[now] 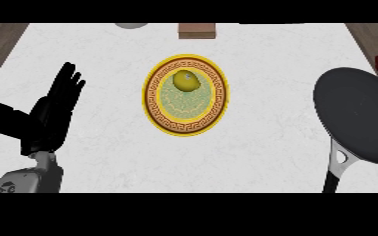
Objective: Pick the bell pepper from the plate and place it in the pan
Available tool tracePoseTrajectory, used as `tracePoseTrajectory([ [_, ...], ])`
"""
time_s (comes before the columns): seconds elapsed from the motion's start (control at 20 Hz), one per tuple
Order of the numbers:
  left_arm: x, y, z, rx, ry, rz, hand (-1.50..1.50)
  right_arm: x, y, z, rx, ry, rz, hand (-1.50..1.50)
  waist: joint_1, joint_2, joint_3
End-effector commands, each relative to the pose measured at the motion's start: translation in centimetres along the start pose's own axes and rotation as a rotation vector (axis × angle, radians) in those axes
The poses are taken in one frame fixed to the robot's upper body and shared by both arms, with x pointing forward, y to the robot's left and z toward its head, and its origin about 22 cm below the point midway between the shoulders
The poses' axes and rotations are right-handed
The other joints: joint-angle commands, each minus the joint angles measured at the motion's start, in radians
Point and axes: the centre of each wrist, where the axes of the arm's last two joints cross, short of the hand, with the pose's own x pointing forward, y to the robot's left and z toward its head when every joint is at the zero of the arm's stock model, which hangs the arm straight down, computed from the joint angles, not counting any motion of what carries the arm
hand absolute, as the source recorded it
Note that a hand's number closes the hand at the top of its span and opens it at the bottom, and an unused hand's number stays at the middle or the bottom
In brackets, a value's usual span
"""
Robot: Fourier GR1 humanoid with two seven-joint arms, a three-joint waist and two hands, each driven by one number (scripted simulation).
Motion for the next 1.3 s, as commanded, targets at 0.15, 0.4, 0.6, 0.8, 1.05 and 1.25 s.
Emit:
tracePoseTrajectory([
  [0.15,0.0,2.1,-2.5,-0.008,0.005,-0.004,0.0,-5.0,5.2,-0.5,0.044,0.013,-0.034,1.5,0.02,0.007,0.0],
  [0.4,0.8,0.8,-2.7,-0.014,-0.006,-0.008,0.0,-7.4,7.7,-0.9,0.135,0.25,-0.077,1.5,0.022,0.009,0.001],
  [0.6,-2.1,0.2,-1.5,-0.036,-0.004,-0.021,0.0,-8.8,9.7,-0.6,0.221,0.293,-0.145,-1.5,0.028,0.009,0.001],
  [0.8,-0.1,1.4,-1.5,-0.015,0.011,0.003,0.0,-11.0,8.8,-2.5,0.234,0.251,-0.192,-1.5,0.023,0.005,0.0],
  [1.05,0.2,0.0,-0.6,-0.01,-0.015,-0.012,0.0,-11.6,8.9,0.5,0.056,0.211,-0.411,-1.5,0.004,-0.004,0.0],
  [1.25,-1.4,-0.8,0.0,0.016,0.004,-0.011,0.0,-12.9,7.3,1.2,-0.014,0.259,-0.602,-1.5,-0.02,-0.009,-0.001],
])
